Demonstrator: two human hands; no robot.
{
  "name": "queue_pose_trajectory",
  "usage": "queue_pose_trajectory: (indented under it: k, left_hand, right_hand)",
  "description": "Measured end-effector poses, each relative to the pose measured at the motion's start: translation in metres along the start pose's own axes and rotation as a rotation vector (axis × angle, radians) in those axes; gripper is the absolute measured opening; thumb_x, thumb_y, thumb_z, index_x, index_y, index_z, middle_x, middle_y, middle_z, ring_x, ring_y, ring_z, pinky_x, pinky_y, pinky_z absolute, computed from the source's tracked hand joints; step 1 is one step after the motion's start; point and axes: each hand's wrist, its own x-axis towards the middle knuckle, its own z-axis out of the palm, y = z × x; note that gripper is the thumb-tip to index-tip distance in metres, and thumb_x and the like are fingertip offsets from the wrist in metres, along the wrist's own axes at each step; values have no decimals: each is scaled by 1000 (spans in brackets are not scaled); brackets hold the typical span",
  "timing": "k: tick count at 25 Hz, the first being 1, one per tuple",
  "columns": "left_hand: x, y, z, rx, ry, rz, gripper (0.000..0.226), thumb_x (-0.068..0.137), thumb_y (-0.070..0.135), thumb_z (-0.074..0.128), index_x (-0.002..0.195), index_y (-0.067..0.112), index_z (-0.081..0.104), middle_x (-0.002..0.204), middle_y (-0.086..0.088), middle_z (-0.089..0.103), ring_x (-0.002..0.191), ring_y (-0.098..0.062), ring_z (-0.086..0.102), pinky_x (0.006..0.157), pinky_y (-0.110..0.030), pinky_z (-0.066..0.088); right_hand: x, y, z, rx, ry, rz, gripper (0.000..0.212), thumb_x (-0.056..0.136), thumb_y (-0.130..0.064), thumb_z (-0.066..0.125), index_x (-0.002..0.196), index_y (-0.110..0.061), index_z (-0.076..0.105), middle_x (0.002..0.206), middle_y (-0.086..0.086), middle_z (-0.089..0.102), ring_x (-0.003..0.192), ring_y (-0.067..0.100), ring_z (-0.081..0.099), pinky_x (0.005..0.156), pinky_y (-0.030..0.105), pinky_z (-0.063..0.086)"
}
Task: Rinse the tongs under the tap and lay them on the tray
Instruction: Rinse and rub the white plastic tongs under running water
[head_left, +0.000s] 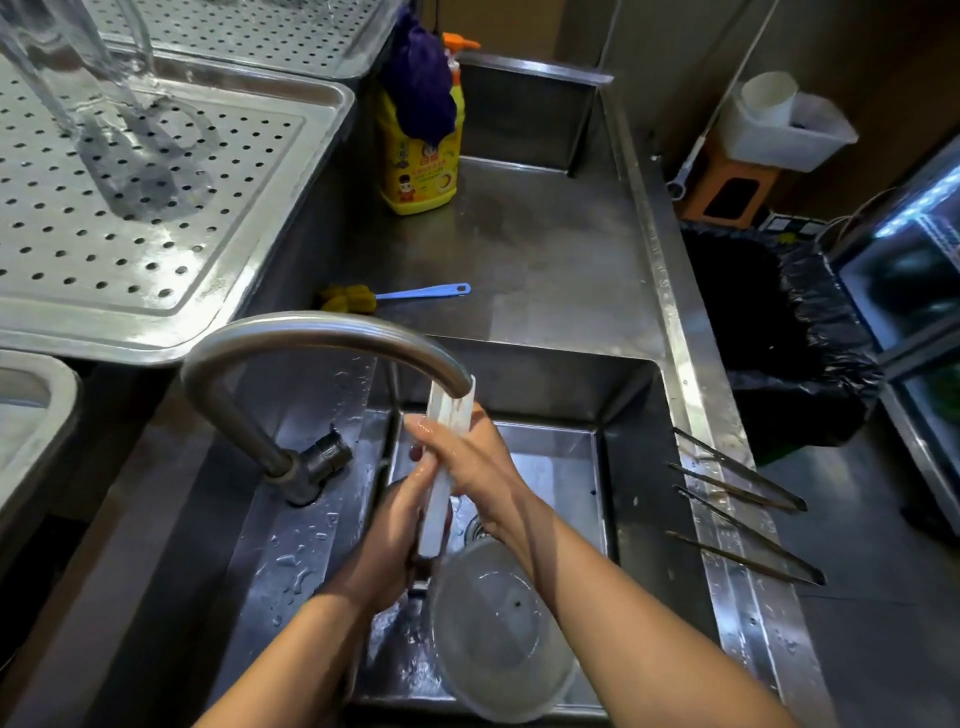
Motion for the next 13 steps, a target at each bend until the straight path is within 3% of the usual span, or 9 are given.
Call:
queue_pose_trajectory:
  k: [2, 4, 7, 10, 13]
  left_hand:
    - [-9, 1, -2, -38, -101, -189, 56, 81, 74, 59, 85, 19, 67, 59, -1, 52, 44, -14, 50, 42, -20, 40]
    - [-10, -1, 9, 107, -117, -121, 55, 79, 72, 63, 85, 18, 60, 58, -1, 48, 42, -11, 42, 39, -20, 35]
    - [-5, -3, 31, 360, 77, 175, 44, 81, 55, 64, 92, 13, 60, 67, -3, 62, 55, -17, 55, 46, -28, 43]
    - [-7, 4, 22, 263, 238, 209, 51, 93, 59, 51, 88, 13, 70, 70, -12, 65, 55, -21, 60, 49, -33, 49]
    - [-13, 15, 13, 149, 121, -48, 69, 84, 73, 48, 86, 9, 74, 62, -16, 60, 43, -25, 55, 41, -26, 44]
  right_hand:
    - [2, -1, -13, -87, 4, 35, 48, 68, -67, 73, 92, -28, 61, 85, 8, 71, 70, 21, 69, 53, 30, 50]
    - [8, -10, -16, -62, 137, 87, 64, 63, -76, 64, 95, -21, 57, 90, 13, 71, 73, 26, 68, 61, 41, 57]
    - [9, -10, -6, 22, 300, 6, 56, 59, -66, 65, 90, -21, 54, 79, 8, 68, 68, 26, 65, 73, 52, 59]
    - [1, -4, -11, 41, 142, -62, 49, 63, -47, 84, 98, -24, 58, 82, -2, 73, 73, 17, 72, 67, 38, 62]
    - [-3, -9, -22, 141, -49, 13, 45, 67, -17, 87, 105, -10, 63, 86, 11, 74, 68, 21, 72, 50, 28, 55]
